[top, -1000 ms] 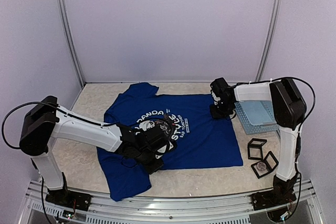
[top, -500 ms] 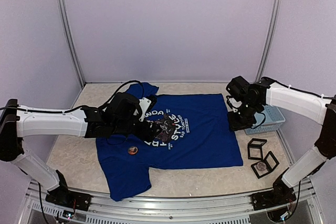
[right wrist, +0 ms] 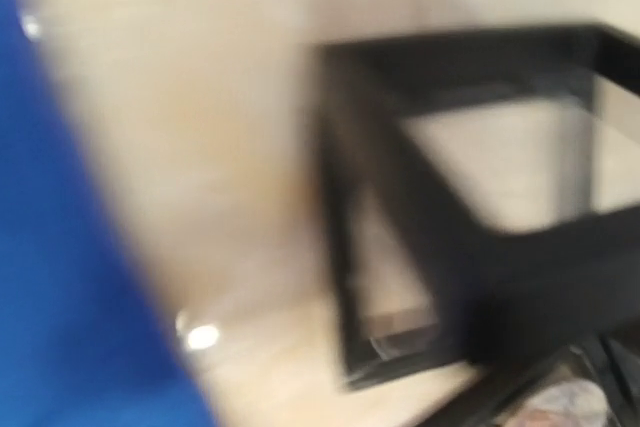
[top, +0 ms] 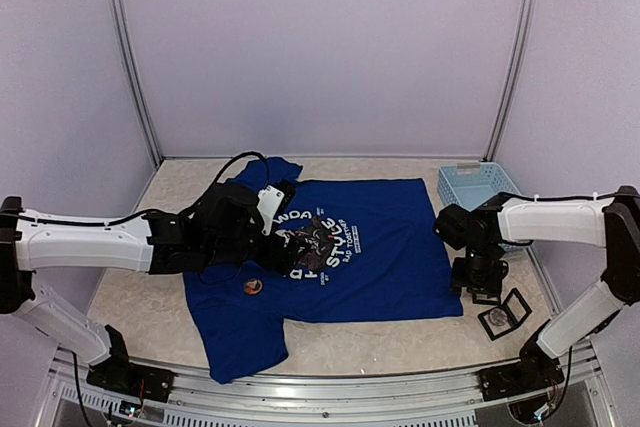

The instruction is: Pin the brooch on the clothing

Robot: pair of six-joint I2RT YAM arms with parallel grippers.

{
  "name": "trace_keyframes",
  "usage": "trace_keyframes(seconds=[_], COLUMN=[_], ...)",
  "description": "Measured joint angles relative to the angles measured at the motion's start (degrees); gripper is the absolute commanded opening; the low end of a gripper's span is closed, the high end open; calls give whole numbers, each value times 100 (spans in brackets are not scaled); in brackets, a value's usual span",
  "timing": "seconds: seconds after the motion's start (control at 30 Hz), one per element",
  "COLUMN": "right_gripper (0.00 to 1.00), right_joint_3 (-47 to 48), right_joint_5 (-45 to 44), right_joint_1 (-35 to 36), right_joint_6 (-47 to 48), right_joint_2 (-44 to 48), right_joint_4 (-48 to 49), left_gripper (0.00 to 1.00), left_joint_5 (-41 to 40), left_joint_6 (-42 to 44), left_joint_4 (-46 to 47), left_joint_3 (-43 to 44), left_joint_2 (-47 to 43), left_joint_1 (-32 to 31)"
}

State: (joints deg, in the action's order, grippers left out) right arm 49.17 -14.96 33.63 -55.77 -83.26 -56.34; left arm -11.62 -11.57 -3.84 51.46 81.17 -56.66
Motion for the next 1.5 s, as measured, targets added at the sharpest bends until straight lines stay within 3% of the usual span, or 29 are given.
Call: trace_keyframes(seconds=[0.2,0.7,1.07,1.5], right_gripper=[64,70,63,44], right_joint_3=[-79,-922,-1674,-1823], right_joint_5=[-332,-389,-155,-177], right_joint_1=[0,0,-280,-708], right_joint_6=[-1414,-4092,-4531,-4000], right_joint_2=[-262,719,1222,1386], right_joint_4=[-444,-850,-109,518], left_gripper=[89,90,91,91], left_joint_5=[-221,-452,-551,-643], left_joint_6=[122,319,411,439], left_joint_4=[44,111,114,114], left_joint_3=[-72,-103,-105,-105], left_joint_2=[-337,-474,-474,-474], left_joint_1=[-227,-431,-496,-546])
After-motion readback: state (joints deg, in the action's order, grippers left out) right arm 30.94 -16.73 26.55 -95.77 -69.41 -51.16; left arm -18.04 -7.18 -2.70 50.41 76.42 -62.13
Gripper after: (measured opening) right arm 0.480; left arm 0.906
